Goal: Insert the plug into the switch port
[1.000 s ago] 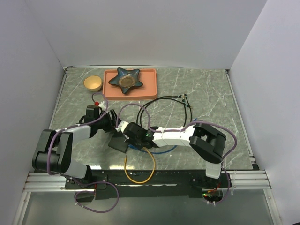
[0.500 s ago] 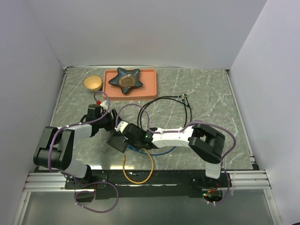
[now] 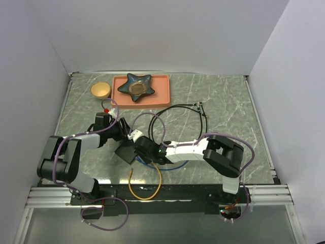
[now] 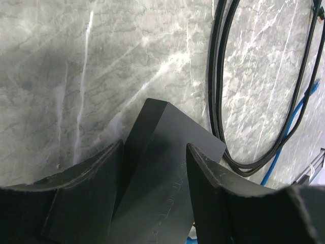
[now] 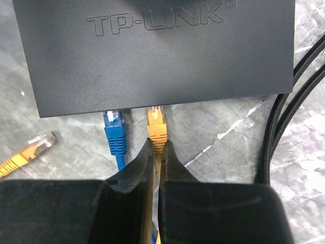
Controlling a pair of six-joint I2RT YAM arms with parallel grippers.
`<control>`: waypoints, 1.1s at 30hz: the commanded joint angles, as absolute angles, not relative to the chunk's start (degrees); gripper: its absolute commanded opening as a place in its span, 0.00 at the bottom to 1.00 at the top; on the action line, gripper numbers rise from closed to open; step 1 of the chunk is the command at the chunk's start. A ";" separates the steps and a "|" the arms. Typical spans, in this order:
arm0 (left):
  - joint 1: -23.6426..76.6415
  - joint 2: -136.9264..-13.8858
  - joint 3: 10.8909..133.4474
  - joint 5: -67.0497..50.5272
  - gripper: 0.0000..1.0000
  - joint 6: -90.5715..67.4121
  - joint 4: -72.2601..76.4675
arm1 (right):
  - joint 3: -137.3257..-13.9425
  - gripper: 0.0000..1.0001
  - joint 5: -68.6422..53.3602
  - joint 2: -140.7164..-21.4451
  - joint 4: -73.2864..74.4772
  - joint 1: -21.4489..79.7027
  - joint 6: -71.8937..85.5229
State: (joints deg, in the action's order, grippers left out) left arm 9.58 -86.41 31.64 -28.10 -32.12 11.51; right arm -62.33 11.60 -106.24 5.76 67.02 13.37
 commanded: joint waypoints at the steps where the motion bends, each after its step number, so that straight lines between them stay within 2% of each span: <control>1: 10.90 -87.19 31.29 -30.24 0.59 -32.52 6.24 | -62.49 0.00 18.00 -105.03 -5.54 66.62 18.89; 6: 10.90 -86.84 31.38 -29.62 0.61 -32.26 5.27 | -61.09 0.00 19.34 -103.98 -6.76 65.74 20.57; 15: 10.90 -87.63 30.85 -30.41 0.56 -32.96 6.59 | -63.01 0.00 18.46 -105.20 -9.58 65.21 20.92; 33: 10.90 -88.86 31.20 -30.94 0.54 -33.31 6.24 | -66.88 0.00 18.46 -108.90 -15.38 62.93 26.54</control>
State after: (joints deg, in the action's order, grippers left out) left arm 9.54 -87.24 32.03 -24.14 -32.08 13.80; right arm -61.93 12.60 -107.92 -0.56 65.84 23.18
